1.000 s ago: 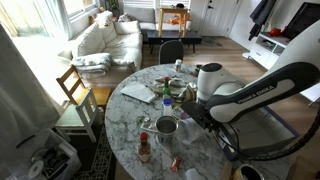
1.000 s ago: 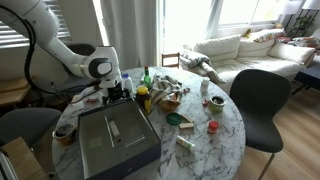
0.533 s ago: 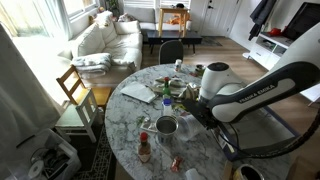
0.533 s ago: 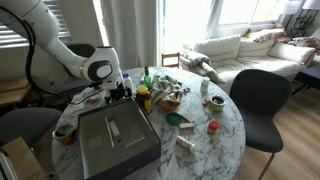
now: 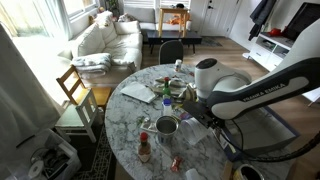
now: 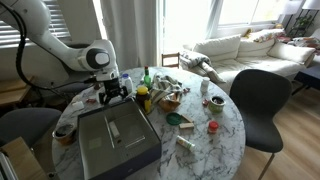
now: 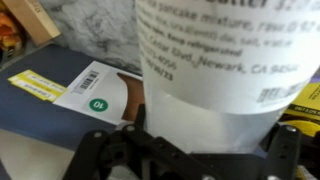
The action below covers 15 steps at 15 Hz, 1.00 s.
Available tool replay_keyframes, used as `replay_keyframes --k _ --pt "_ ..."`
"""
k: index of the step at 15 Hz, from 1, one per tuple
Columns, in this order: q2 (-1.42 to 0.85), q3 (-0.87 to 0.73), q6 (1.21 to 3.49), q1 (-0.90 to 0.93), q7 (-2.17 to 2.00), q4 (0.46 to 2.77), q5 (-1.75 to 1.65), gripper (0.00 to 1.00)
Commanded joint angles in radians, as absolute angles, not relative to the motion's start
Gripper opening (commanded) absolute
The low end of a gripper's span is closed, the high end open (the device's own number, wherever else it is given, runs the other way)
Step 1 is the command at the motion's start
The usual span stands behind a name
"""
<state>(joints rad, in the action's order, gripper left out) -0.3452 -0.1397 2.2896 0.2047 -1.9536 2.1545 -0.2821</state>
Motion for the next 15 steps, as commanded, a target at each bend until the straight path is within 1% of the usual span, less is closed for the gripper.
replay_keyframes --k 1,5,6,7,8,11,12,15 --pt "-0.323 -0.124 2.070 0.253 -2.053 2.089 -0.406 0.71" --pt "-0.360 -0.072 1.891 0.276 -2.108 2.010 -0.528 0.71" --pt "-0.371 -0.058 1.893 0.276 -2.112 2.004 -0.548 0.71" --pt "-0.360 -0.040 1.965 0.258 -2.100 2.022 -0.532 0.71" --pt "-0.345 -0.037 1.924 0.249 -2.087 2.022 -0.514 0.96" --pt "-0.355 -0.027 1.936 0.252 -2.086 2.016 -0.515 0.96" --pt "-0.373 -0.024 1.903 0.259 -2.060 1.998 -0.530 0.71" --pt "-0.427 -0.021 1.761 0.298 -2.070 1.940 -0.635 0.71"
